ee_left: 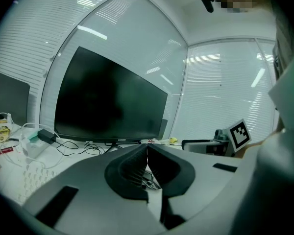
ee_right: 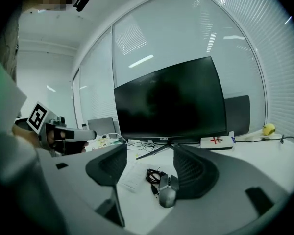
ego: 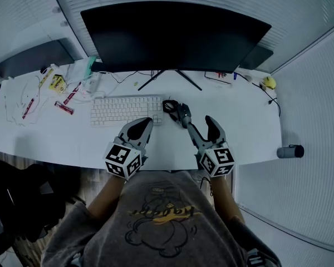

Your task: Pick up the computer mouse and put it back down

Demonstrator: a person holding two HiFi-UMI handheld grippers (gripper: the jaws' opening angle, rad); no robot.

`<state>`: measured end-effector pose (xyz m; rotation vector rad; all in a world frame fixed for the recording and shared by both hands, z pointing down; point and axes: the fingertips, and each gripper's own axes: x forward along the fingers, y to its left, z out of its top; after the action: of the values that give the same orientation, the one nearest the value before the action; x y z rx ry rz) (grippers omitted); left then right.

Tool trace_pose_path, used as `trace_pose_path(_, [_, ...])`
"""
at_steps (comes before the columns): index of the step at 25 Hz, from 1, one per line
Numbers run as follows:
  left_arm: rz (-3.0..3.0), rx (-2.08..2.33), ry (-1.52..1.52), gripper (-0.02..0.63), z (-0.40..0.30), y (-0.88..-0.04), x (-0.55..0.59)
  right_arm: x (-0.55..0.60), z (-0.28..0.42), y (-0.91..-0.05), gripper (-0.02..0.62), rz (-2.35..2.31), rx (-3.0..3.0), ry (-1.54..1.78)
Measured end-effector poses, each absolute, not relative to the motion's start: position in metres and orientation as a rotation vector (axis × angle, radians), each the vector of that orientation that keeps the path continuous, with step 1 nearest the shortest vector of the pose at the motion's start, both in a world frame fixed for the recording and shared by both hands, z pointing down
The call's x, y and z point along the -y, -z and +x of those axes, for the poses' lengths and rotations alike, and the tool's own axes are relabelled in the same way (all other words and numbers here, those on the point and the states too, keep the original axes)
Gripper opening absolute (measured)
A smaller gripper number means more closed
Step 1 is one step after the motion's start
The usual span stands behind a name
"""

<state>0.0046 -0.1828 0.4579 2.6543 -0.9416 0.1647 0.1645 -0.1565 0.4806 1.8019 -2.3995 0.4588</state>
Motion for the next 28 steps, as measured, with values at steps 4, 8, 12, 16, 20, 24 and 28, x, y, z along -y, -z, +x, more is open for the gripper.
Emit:
trace_pose_path(4, [2.664, 0.953, -0.169, 0.018, 0.001, -0.456, 0.18, 0.136, 0.158, -0.466, 0.238, 1.828, 2.463, -0.427])
trace_pose_path(8, [2.67, 0.966, -0.189, 0.018, -0.001, -0.458, 0.177, 0.124, 0.151, -0.458, 0.167, 1.835, 2.508, -0.388])
trace_pose_path(12, [2.677, 0.968, -0.195, 0.018, 0.0, -0.464, 0.172, 0.118, 0.152, -0.464, 0.111, 1.869, 2.489, -0.378])
trace_pose_path(16, [2.684, 0.972, -0.185, 0.018, -0.001, -0.468, 0.167, 0.114, 0.158, -0.471, 0.016, 1.929, 2.453, -0.402])
trace_pose_path(20, [2.693, 0.977, -0.179, 0.018, -0.002, -0.47, 0.164, 0.111, 0.159, -0.483, 0.006, 1.934, 2.422, -0.42])
trace_pose_path(24, [2.698, 0.987, -0.173, 0.018, -0.005, -0.471, 0.162, 0.108, 0.162, -0.494, 0.006, 1.96, 2.385, -0.457])
trace_pose_path(28, [2.698, 0.994, -0.168, 0.018, -0.007, -0.469, 0.16, 0.105, 0.165, -0.499, 0.005, 1.975, 2.354, -0.467])
